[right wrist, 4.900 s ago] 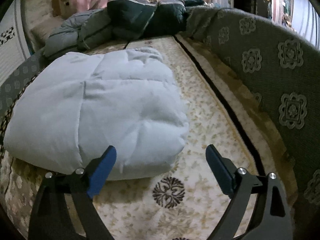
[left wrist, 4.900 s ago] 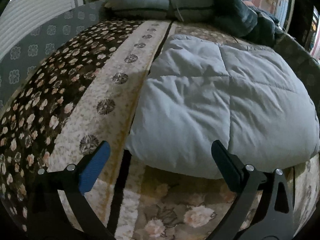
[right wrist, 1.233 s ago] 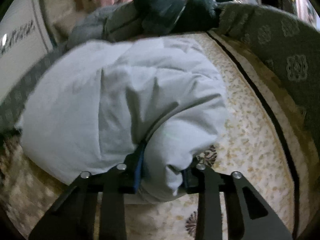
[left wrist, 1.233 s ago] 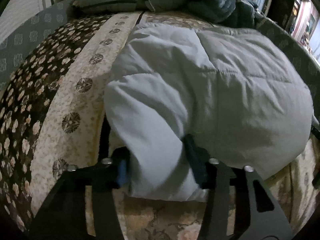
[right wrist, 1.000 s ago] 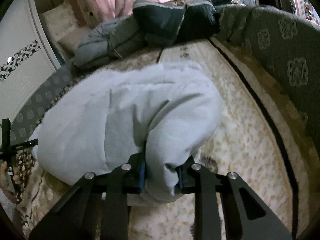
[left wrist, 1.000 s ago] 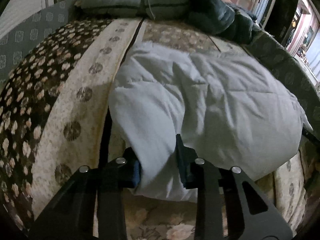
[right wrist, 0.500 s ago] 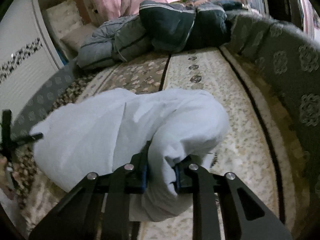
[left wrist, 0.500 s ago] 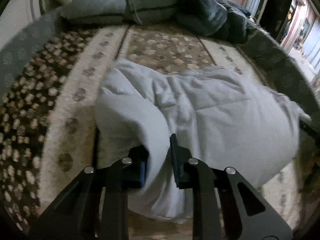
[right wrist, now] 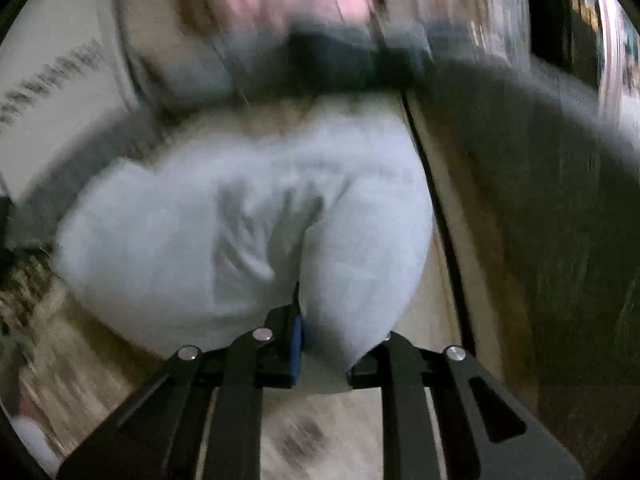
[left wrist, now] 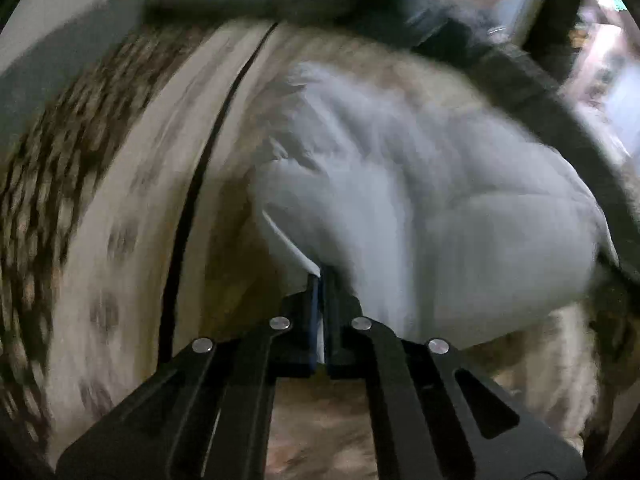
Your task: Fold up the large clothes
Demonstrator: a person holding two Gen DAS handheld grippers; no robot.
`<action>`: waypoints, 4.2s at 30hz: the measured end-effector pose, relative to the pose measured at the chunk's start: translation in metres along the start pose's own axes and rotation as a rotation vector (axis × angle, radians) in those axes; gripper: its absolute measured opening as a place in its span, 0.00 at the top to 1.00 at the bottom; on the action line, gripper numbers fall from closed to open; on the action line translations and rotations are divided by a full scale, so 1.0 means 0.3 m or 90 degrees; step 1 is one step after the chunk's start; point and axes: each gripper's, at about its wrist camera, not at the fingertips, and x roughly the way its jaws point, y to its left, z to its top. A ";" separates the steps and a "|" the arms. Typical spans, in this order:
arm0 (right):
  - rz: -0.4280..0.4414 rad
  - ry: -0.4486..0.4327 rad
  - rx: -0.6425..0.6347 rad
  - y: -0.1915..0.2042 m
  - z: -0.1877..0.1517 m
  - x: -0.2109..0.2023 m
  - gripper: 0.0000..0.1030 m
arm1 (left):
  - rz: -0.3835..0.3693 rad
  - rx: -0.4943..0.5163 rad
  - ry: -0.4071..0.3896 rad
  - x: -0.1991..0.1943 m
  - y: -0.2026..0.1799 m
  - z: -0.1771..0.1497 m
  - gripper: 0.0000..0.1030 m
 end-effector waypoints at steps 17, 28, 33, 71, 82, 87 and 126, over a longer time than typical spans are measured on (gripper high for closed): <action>-0.209 -0.127 0.090 0.091 -0.174 -0.280 0.13 | 0.143 -0.031 -0.083 -0.115 -0.002 -0.270 0.11; -0.226 -0.189 0.047 0.480 -0.499 -0.272 0.12 | 0.122 -0.013 -0.140 -0.209 -0.265 -0.593 0.04; -0.213 -0.167 0.043 0.543 -0.542 -0.258 0.12 | 0.125 0.033 -0.129 -0.233 -0.268 -0.693 0.04; -0.184 -0.204 -0.007 0.754 -0.279 -0.668 0.02 | 0.133 0.109 -0.275 -0.806 -0.565 -0.415 0.03; -0.176 -0.215 0.001 0.767 -0.255 -0.738 0.02 | 0.126 0.079 -0.280 -0.850 -0.567 -0.388 0.03; -0.164 -0.215 0.011 0.765 -0.248 -0.752 0.02 | 0.128 0.085 -0.286 -0.856 -0.570 -0.392 0.03; -0.186 -0.240 -0.033 0.824 -0.246 -0.803 0.02 | 0.120 0.122 -0.325 -0.924 -0.575 -0.424 0.03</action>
